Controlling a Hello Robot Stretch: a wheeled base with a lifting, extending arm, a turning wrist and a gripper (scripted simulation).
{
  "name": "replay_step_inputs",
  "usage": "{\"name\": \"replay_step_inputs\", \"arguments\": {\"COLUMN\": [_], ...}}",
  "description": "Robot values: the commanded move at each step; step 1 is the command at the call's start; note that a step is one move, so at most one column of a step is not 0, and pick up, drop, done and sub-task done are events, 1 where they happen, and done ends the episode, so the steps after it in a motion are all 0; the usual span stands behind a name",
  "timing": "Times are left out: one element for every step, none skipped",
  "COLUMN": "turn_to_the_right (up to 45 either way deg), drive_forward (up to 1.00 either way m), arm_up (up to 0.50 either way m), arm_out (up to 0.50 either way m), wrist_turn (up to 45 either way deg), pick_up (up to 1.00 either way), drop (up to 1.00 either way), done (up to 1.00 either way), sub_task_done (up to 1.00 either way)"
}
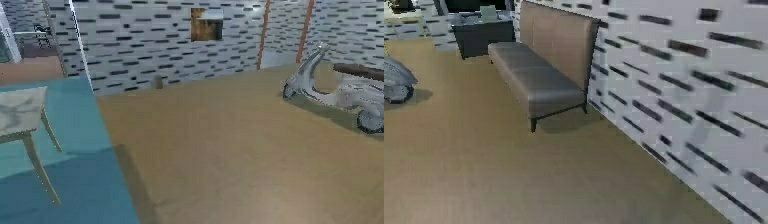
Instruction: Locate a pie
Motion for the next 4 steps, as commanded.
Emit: {"name": "replay_step_inputs", "arguments": {"turn_to_the_right": [15.0,0.0,0.0,3.0], "drive_forward": [0.0,1.0,1.0,0.0], "arm_up": [0.0,0.0,0.0,0.0], "arm_out": [0.0,0.0,0.0,0.0], "wrist_turn": [0.0,0.0,0.0,0.0], "pick_up": [0.0,0.0,0.0,0.0], "drop": [0.0,0.0,0.0,0.0], "done": [0.0,0.0,0.0,0.0], "sub_task_done": [0.0,0.0,0.0,0.0]}}
